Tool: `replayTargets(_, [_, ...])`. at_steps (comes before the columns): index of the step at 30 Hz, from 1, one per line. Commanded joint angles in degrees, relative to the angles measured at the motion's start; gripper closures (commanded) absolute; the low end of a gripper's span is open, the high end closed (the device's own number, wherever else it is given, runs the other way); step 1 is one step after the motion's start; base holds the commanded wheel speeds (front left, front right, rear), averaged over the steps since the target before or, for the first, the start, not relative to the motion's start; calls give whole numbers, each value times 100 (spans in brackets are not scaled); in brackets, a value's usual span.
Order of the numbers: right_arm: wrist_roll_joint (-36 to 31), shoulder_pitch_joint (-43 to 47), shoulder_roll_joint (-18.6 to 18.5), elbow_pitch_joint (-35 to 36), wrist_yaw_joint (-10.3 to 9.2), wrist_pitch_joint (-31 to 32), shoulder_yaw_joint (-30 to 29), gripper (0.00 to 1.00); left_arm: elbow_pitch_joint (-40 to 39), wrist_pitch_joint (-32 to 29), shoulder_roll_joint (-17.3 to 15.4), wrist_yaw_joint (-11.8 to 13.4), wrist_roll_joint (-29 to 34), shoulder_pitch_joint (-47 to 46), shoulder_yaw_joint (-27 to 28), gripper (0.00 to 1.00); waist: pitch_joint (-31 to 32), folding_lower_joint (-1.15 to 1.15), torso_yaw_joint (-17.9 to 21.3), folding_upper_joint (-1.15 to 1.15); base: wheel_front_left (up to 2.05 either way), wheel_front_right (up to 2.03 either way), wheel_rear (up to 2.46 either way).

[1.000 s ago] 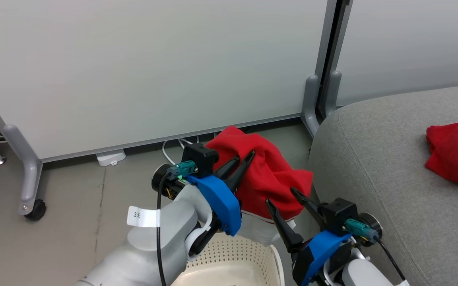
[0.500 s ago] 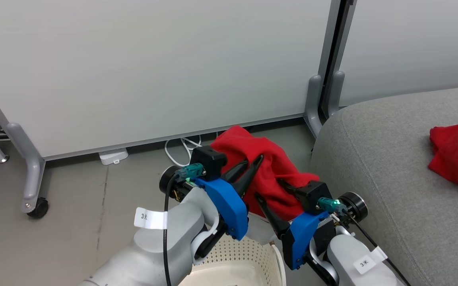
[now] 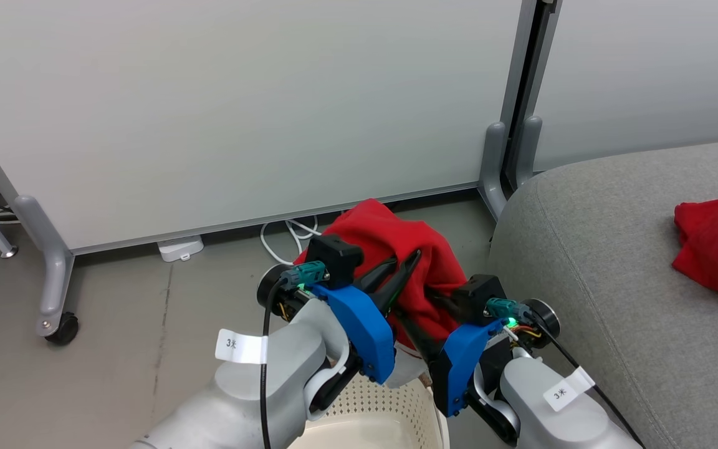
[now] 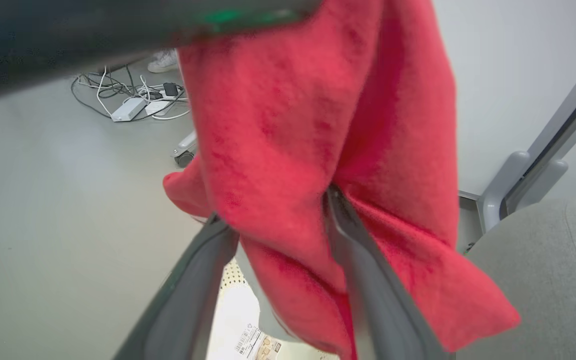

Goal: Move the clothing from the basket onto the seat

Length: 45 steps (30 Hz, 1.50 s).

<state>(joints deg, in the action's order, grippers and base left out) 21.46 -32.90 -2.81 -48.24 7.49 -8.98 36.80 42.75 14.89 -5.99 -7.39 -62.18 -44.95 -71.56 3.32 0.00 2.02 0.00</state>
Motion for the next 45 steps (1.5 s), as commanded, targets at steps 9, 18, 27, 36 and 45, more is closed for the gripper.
replayTargets(9, [704, -237, -14, -288, 1, -172, 410, 100, -35, 36, -70, -10, -76, -130, -66, 100, -11, 0, 10, 0, 0, 0, 0])
replayTargets(18, [1061, -178, -15, -379, 1, -378, 604, 100, 22, 44, -188, -10, 52, -88, 65, 100, -12, 0, 85, 0, 0, 0, 0])
replayTargets(27, [1233, -244, -15, -445, 1, -457, 753, 100, 34, 45, -192, -9, 215, -10, 213, 100, 2, 0, 119, 0, 0, 0, 0])
replayTargets(36, [1330, -304, -15, -549, 1, -511, 833, 100, 42, 46, -176, -8, 226, 37, 235, 100, -10, 0, 124, 0, 0, 0, 0])
replayTargets(45, [1417, -334, -15, -591, 1, -561, 912, 100, 32, 46, -176, -8, 208, 32, 228, 100, -21, 0, 142, 0, 0, 0, 0])
